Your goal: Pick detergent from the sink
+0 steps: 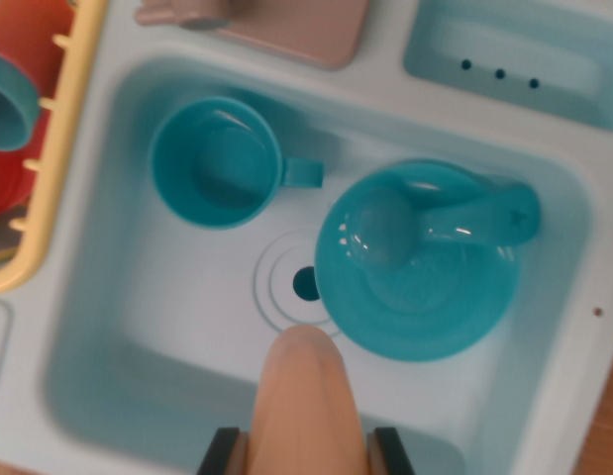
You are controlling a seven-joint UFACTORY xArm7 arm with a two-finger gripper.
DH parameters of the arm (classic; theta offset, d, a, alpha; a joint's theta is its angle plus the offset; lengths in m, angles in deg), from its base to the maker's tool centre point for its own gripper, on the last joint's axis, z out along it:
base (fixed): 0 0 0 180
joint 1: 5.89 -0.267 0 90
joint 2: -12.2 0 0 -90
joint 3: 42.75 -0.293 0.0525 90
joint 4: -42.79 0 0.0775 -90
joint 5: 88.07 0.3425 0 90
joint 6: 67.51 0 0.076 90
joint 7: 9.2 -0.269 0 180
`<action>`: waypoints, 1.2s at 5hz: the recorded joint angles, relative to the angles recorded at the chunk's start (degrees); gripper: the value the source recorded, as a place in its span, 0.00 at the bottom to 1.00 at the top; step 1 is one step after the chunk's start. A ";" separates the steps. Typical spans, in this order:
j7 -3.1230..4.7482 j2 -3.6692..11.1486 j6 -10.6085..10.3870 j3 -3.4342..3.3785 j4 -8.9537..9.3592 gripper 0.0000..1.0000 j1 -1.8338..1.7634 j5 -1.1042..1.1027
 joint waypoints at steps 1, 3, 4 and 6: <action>0.00 0.00 0.00 0.00 0.00 1.00 0.00 0.00; -0.06 -0.82 2.66 -0.03 -1.84 1.00 -0.02 -0.08; -0.12 -1.62 5.23 -0.06 -3.62 1.00 -0.04 -0.16; -0.18 -2.34 7.55 -0.09 -5.23 1.00 -0.06 -0.24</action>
